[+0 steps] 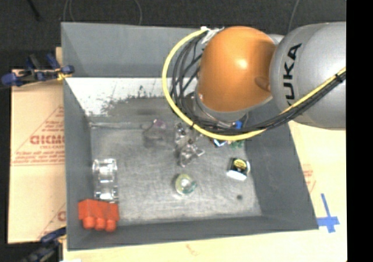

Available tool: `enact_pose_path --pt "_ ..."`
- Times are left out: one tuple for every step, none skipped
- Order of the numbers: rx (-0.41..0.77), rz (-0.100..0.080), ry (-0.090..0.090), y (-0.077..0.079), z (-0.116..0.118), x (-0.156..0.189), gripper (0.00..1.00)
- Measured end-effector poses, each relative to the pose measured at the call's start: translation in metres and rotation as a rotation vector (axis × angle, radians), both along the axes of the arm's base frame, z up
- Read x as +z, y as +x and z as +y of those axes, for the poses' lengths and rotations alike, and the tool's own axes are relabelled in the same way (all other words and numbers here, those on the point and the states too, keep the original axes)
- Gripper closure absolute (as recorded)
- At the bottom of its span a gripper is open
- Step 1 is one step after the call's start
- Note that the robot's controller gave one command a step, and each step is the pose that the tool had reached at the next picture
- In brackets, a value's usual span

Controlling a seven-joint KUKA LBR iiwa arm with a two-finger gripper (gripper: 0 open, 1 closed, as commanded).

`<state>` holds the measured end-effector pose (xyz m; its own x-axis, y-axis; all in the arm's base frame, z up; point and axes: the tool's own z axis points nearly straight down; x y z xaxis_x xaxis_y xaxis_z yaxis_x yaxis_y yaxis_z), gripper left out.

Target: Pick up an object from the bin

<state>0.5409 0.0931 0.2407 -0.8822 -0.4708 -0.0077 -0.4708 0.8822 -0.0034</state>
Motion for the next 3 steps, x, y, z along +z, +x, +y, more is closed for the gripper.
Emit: enact_pose_path --pt "0.000 0.004 0.001 -0.001 0.001 -0.001 0.00" --pt "0.191 0.012 -0.001 -0.007 -0.017 -0.142 0.00" --pt "0.203 0.000 0.003 0.009 -0.051 -0.168 0.00"
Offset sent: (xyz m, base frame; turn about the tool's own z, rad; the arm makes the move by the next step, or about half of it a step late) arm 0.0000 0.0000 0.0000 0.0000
